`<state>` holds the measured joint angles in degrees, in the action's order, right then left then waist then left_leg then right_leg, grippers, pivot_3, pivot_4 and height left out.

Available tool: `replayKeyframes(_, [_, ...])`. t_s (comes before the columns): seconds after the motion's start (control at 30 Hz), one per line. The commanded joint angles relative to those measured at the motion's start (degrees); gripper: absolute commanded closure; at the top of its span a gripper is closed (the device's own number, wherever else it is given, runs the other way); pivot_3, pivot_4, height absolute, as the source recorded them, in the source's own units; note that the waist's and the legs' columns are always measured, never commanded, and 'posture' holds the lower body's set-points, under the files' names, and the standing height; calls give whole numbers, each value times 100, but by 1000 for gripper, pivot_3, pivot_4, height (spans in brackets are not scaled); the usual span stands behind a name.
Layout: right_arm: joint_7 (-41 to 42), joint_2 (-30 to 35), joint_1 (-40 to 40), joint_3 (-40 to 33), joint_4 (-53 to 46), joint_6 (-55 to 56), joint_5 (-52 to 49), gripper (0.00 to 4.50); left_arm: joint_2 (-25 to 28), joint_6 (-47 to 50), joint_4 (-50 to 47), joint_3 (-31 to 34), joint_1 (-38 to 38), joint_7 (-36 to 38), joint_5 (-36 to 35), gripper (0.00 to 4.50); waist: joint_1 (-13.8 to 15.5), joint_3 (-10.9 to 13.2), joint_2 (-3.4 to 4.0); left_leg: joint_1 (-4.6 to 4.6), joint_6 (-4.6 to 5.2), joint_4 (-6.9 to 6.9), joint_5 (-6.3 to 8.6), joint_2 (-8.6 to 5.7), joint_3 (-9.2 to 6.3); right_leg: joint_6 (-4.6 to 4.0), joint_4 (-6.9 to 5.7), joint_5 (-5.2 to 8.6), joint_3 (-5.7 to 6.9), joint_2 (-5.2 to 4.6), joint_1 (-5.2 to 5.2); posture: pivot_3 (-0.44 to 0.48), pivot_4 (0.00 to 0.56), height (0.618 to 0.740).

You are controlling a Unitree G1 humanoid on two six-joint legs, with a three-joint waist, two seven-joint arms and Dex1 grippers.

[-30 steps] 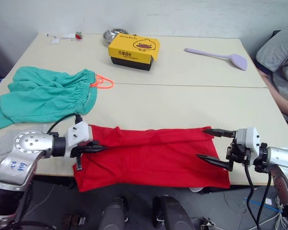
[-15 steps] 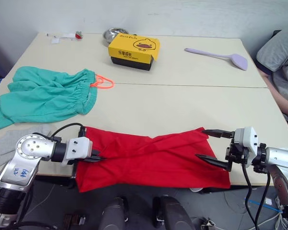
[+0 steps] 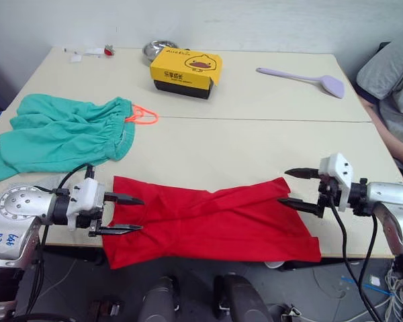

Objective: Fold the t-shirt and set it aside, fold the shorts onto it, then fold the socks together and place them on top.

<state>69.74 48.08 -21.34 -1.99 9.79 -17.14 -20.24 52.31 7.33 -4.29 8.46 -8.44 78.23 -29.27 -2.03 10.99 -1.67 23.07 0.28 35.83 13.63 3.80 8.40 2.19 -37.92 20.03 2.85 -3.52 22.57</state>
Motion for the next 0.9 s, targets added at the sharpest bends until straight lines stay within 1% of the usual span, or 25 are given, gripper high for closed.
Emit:
replayKeyframes(0.03, [247, 105, -467, 251, 563, -150, 238, 0, 27, 119, -134, 135, -32, 20, -155, 1588, 0, 1, 1, 2, 0, -1, 0, -1, 1, 0, 1, 0, 0, 0, 1, 0, 150, 740])
replayKeyframes(0.13, [473, 63, -846, 512, 1140, 59, 498, 0, -24, 125, -152, 148, 1, -25, -118, 1588, 0, 1, 1, 5, -1, -2, 1, 0, 2, 0, 2, 0, 0, 1, 5, 0, 150, 740])
replayKeyframes(0.23, [686, -47, -1098, 548, 1508, 336, 531, 0, -68, 127, -245, 154, 92, -83, -110, 1588, -3, 1, 2, 7, -2, -1, 1, 0, 4, 0, 2, 0, 0, 1, 6, 0, 150, 740])
replayKeyframes(0.33, [979, -133, -1197, 454, 1631, 584, 417, 593, -90, 132, -335, 174, 186, -137, -122, 1563, -25, 2, 3, 7, -3, 2, 1, 0, 4, 1, 0, 0, 0, 2, 5, 0, 150, 740])
replayKeyframes(0.37, [1018, -161, -1210, 412, 1667, 692, 401, 863, -98, 134, -357, 181, 213, -156, -124, 1563, -27, 2, 3, 7, -3, 3, 1, 0, 4, 1, -2, 0, 0, 2, 5, 0, 150, 740])
replayKeyframes(0.4, [1057, -180, -1223, 386, 1703, 786, 398, 1293, -104, 131, -375, 185, 237, -169, -122, 1563, -31, 2, 3, 6, -3, 4, 1, 1, 3, 2, -2, 0, 0, 2, 4, 0, 150, 740])
replayKeyframes(0.47, [1111, -185, -1243, 387, 1761, 876, 410, 1963, -117, 119, -397, 185, 278, -190, -118, 1563, -32, 2, 3, 6, -3, 7, 1, 1, 3, 3, -5, -1, 0, 2, 4, 0, 150, 740])
replayKeyframes(0.67, [1166, -236, -1254, 424, 1845, 1199, 463, 4193, -168, 119, -390, 142, 243, -209, -121, 1563, -55, 2, 3, 6, -3, 12, 1, 1, 2, 4, -7, -2, 0, 1, 2, 0, 150, 740])
replayKeyframes(0.7, [1166, -250, -1252, 396, 1841, 1280, 441, 4469, -183, 125, -380, 133, 214, -202, -128, 1563, -63, 2, 3, 6, -3, 11, 1, 1, 2, 4, -7, -2, 0, 1, 2, 0, 150, 740])
replayKeyframes(0.83, [1214, -224, -1175, 231, 1760, 1574, 312, 4469, -233, 129, -357, 93, 141, -183, -130, 1563, -104, 3, 4, 6, -5, 11, 0, 1, 2, 5, -7, -2, 0, 2, 2, 0, 150, 740])
replayKeyframes(0.9, [1373, -193, -1022, 71, 1569, 1788, 127, 4469, -261, 132, -354, 65, 122, -188, -123, 1563, -103, 3, 4, 6, -7, 11, -1, 1, 2, 5, -7, -2, 0, 2, 2, 0, 150, 740])
